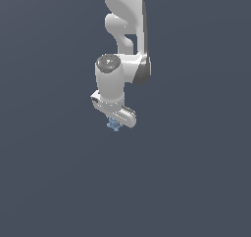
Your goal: Pick up the object and move it to a goal position.
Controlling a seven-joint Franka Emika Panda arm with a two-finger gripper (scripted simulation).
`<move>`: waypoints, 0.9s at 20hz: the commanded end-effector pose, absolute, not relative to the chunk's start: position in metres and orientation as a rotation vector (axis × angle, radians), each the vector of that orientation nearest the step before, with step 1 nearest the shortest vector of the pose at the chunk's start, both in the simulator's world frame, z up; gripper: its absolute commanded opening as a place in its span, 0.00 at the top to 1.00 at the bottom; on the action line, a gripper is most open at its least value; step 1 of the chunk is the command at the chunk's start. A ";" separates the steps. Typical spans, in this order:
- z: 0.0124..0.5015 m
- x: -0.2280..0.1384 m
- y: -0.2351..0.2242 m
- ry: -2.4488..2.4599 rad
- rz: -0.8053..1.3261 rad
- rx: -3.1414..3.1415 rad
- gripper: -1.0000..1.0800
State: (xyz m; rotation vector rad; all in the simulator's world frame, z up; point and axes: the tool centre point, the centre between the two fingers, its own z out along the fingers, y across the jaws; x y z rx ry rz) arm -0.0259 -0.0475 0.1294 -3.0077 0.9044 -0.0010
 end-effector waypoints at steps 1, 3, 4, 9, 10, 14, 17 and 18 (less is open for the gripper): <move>0.146 -0.016 -0.071 0.903 0.000 -3.008 1.00; 0.159 -0.008 -0.088 0.903 0.000 -3.008 1.00; 0.164 -0.004 -0.096 0.903 0.000 -3.008 1.00; 0.185 0.011 -0.125 0.903 0.000 -3.009 1.00; 0.188 0.013 -0.129 0.903 0.000 -3.009 1.00; 0.197 0.020 -0.141 0.903 0.000 -3.009 1.00; 0.200 0.023 -0.146 0.903 0.000 -3.009 1.00; 0.201 0.024 -0.147 0.903 0.000 -3.009 1.00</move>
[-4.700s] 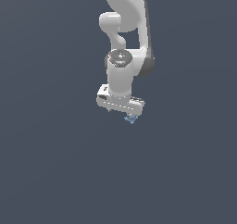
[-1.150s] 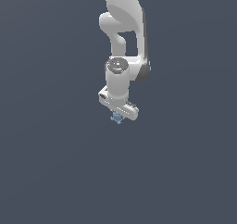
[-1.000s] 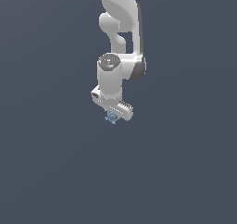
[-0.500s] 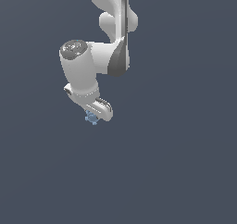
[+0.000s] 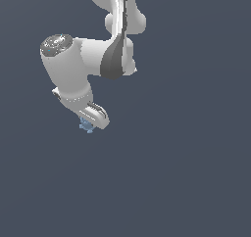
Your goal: Pick up the object and move it to a goal position.
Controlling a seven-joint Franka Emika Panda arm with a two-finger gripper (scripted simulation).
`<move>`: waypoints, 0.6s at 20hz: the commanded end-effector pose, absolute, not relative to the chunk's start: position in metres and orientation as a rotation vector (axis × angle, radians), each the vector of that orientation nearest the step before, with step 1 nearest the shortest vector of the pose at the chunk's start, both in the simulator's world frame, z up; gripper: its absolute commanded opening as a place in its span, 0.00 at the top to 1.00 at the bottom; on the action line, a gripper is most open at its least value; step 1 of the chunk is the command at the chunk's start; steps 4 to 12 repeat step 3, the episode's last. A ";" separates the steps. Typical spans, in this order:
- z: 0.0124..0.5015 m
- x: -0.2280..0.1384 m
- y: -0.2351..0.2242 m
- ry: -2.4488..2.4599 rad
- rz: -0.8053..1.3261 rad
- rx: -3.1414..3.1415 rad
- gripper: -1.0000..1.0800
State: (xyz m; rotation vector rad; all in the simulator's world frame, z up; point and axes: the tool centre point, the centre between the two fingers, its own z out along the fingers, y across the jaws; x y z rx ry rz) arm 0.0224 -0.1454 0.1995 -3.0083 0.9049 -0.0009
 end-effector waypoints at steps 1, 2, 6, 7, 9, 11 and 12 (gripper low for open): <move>0.202 0.024 -0.148 0.903 0.000 -3.009 1.00; 0.202 0.025 -0.148 0.903 0.000 -3.009 1.00; 0.202 0.025 -0.148 0.903 0.000 -3.009 1.00; 0.202 0.025 -0.148 0.903 0.000 -3.009 1.00; 0.202 0.025 -0.148 0.903 0.000 -3.009 1.00; 0.202 0.025 -0.148 0.903 0.000 -3.009 1.00; 0.202 0.025 -0.148 0.903 0.000 -3.009 1.00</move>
